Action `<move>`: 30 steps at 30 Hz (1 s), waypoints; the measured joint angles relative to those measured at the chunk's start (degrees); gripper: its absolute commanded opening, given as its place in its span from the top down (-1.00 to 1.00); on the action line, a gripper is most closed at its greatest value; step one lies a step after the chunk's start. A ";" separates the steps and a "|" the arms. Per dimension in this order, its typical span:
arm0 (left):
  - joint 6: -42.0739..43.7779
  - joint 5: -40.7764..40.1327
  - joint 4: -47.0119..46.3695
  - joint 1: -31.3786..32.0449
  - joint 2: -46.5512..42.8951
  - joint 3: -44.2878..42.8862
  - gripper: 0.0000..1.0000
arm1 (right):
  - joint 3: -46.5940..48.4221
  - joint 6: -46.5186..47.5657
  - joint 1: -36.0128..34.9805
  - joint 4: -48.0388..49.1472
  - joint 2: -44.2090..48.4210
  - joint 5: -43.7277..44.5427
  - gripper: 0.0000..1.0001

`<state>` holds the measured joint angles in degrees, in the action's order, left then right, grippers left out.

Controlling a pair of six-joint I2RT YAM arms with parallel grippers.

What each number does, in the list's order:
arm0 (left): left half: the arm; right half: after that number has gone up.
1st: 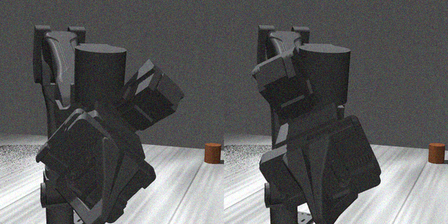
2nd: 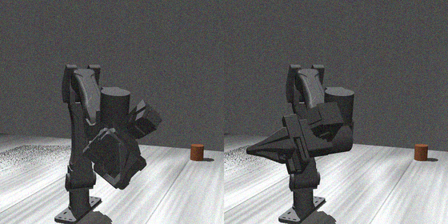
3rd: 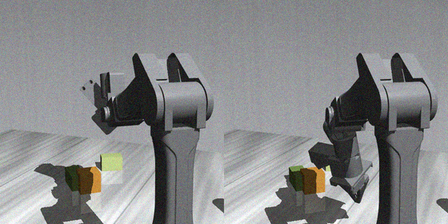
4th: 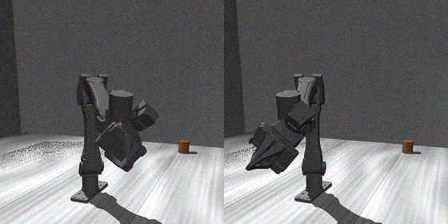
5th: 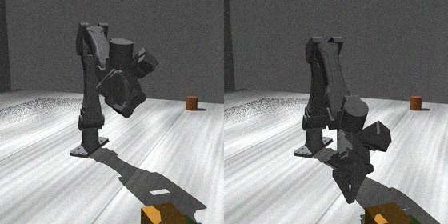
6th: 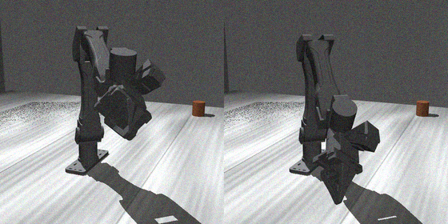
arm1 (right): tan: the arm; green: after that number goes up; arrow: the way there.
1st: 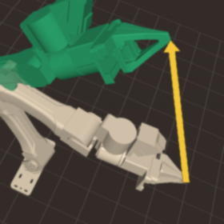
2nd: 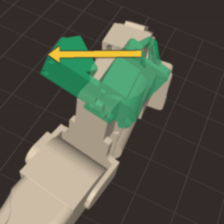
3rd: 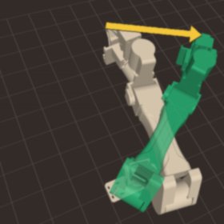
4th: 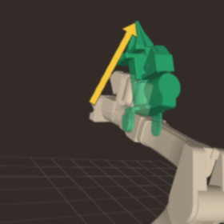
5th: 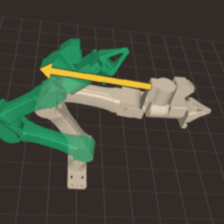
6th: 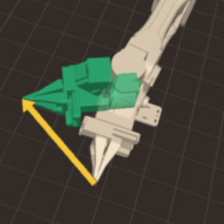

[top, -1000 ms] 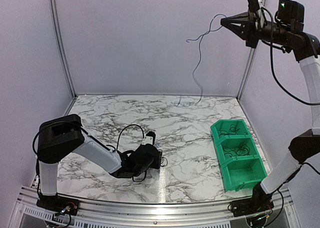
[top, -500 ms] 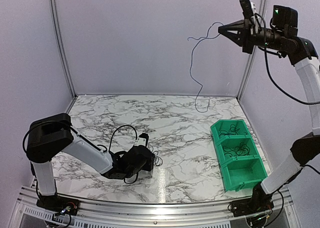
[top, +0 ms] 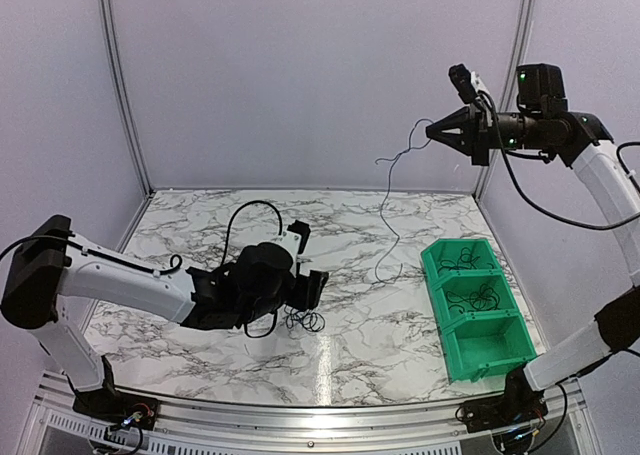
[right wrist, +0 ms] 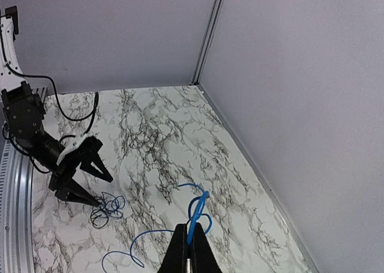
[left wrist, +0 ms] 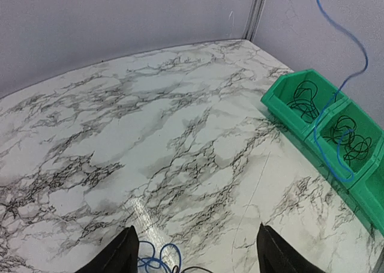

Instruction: Untangle the cables

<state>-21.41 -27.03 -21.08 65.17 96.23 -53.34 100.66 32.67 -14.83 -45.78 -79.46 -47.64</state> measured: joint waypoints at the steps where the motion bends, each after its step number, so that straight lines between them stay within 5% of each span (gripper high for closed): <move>1: 1.11 0.35 1.18 -0.17 -0.74 -1.44 -0.41 | -1.11 0.57 0.00 -0.55 0.33 0.59 1.00; 11: 9.29 5.73 13.16 -7.23 -1.07 -15.85 -0.42 | -9.35 8.35 0.48 -8.22 3.98 7.43 1.00; 30: 15.91 5.31 14.25 -13.68 2.29 -12.94 -0.43 | -2.21 18.71 1.60 -30.62 14.91 18.84 1.00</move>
<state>-5.50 -21.71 -6.83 51.48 98.52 -66.28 98.45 51.37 -13.23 -76.40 -64.55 -28.80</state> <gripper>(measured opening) 0.717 0.022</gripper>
